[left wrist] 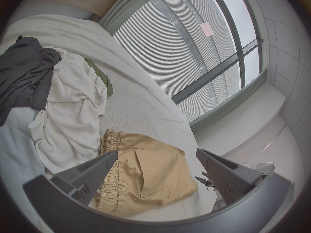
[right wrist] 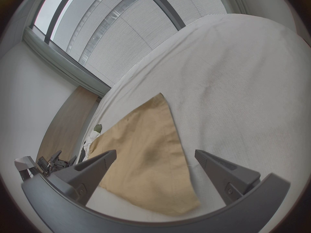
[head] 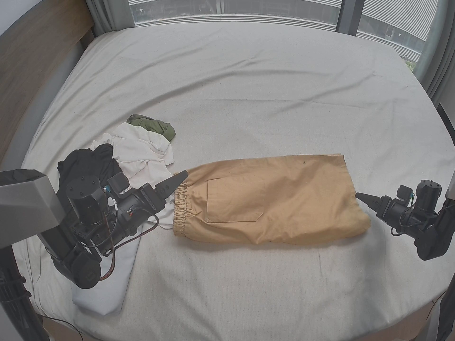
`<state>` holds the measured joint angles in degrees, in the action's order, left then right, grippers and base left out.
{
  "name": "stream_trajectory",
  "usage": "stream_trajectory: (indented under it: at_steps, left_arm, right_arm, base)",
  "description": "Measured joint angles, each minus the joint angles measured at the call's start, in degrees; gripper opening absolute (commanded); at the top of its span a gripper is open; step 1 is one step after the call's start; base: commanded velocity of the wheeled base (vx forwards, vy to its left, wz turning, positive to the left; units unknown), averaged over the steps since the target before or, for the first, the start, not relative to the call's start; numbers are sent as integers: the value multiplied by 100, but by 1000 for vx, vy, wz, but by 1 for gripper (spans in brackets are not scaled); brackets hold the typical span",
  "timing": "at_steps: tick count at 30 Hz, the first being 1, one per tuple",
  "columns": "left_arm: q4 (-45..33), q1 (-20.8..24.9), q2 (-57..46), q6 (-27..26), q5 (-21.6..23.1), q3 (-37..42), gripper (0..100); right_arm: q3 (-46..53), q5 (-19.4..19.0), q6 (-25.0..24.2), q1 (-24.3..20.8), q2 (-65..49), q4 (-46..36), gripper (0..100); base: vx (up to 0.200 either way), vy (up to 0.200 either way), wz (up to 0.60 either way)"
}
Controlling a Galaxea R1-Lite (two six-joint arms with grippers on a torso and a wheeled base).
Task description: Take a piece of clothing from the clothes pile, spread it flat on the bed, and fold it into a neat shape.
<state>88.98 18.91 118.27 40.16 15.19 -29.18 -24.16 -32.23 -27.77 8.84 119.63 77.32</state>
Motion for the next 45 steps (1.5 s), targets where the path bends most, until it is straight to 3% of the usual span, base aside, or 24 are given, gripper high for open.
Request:
stream_trajectory:
  at_steps: [12,45]
  left_arm:
    - [0,-2,-2,-1,-6,0,100]
    - [-2,-2,-2,-11,-17,-6,100]
  right_arm:
    - [143,-15,82,-71,617,312,100]
    - [410,89,-9,-1332,1185,1125,100]
  base:
    - [0,0,0]
    - [0,0,0]
